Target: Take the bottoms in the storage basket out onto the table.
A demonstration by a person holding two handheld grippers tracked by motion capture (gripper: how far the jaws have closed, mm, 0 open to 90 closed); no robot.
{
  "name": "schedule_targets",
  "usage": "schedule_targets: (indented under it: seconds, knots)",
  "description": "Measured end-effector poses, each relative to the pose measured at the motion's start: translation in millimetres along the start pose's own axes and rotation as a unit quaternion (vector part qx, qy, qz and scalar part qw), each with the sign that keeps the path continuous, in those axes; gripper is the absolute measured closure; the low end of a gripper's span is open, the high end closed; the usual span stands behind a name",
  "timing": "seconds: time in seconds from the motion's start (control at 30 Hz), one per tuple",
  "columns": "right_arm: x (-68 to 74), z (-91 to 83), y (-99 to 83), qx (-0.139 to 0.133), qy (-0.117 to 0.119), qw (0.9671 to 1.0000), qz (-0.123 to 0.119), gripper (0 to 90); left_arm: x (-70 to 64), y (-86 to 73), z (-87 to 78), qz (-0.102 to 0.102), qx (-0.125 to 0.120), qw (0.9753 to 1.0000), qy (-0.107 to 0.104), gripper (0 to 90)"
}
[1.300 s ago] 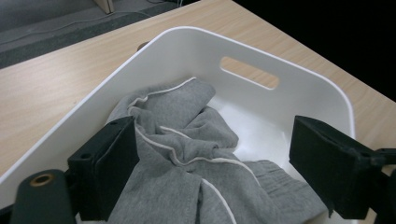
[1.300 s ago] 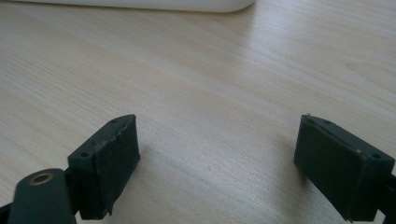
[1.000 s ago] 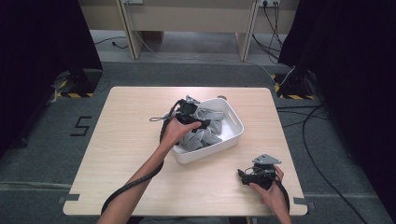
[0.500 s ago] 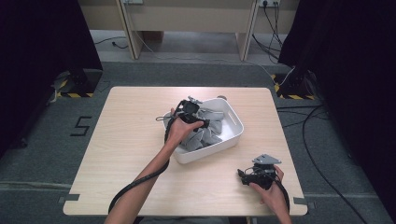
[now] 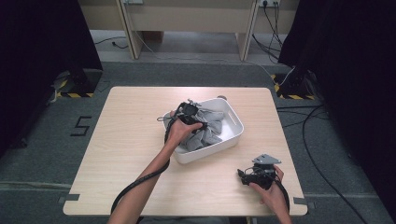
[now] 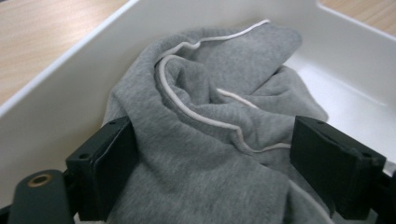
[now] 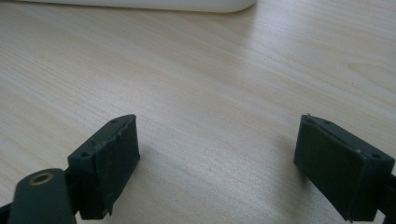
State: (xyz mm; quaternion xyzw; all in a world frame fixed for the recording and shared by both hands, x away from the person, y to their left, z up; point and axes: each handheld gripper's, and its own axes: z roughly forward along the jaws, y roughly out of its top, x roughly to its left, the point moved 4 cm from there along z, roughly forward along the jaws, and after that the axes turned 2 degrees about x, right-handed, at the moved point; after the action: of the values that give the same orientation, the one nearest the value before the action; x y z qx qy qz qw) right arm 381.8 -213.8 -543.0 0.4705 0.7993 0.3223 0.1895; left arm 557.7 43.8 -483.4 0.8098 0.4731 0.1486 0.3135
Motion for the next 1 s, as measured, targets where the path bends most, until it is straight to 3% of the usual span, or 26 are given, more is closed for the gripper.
schedule_targets:
  seconds: [0.27,0.37,0.53,0.7,0.87,1.0]
  knots:
    - [-0.2,0.1,0.0,0.000,-0.001,1.0000,-0.001,14.7,4.5,-2.4,6.0,-0.008,0.011,0.9999,0.011,14.2]
    - [0.0,0.0,0.0,0.000,-0.001,1.0000,-0.001,14.7,4.7,-5.6,10.5,0.007,0.023,0.9992,0.031,14.1]
    - [-0.1,0.0,0.0,0.000,-0.001,1.0000,-0.001,14.8,6.6,-8.4,12.0,-0.006,0.025,0.9991,0.033,14.0]
    - [0.2,0.0,0.0,0.000,0.000,1.0000,-0.002,14.8,8.4,-13.5,18.2,-0.021,0.028,0.9991,0.023,13.2]
    - [0.4,-0.1,0.0,0.000,0.001,1.0000,-0.002,14.8,6.9,-13.1,20.5,0.000,0.046,0.9983,0.035,16.6]
    - [0.6,0.1,0.2,0.001,0.002,1.0000,-0.002,14.8,5.2,-13.9,24.0,0.028,0.053,0.9964,0.059,30.4]
